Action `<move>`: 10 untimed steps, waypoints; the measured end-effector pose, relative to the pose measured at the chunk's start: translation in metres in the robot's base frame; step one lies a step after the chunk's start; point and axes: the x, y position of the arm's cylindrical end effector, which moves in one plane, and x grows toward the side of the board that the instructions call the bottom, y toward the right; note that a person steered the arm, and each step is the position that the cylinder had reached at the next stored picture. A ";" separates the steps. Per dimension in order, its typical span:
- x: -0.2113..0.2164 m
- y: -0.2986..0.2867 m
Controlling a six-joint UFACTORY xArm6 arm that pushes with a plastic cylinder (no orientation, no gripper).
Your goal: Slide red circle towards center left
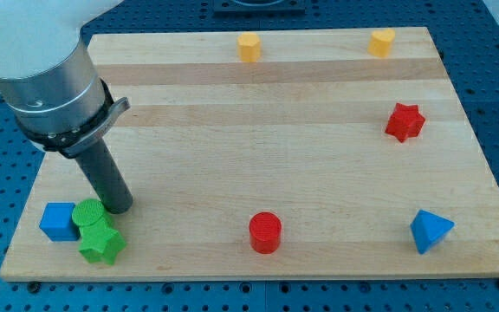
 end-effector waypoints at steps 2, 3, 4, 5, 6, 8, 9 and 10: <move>-0.012 0.062; 0.006 0.120; 0.025 0.122; 0.063 0.118; 0.079 0.117; 0.079 0.143; 0.079 0.151; 0.036 0.151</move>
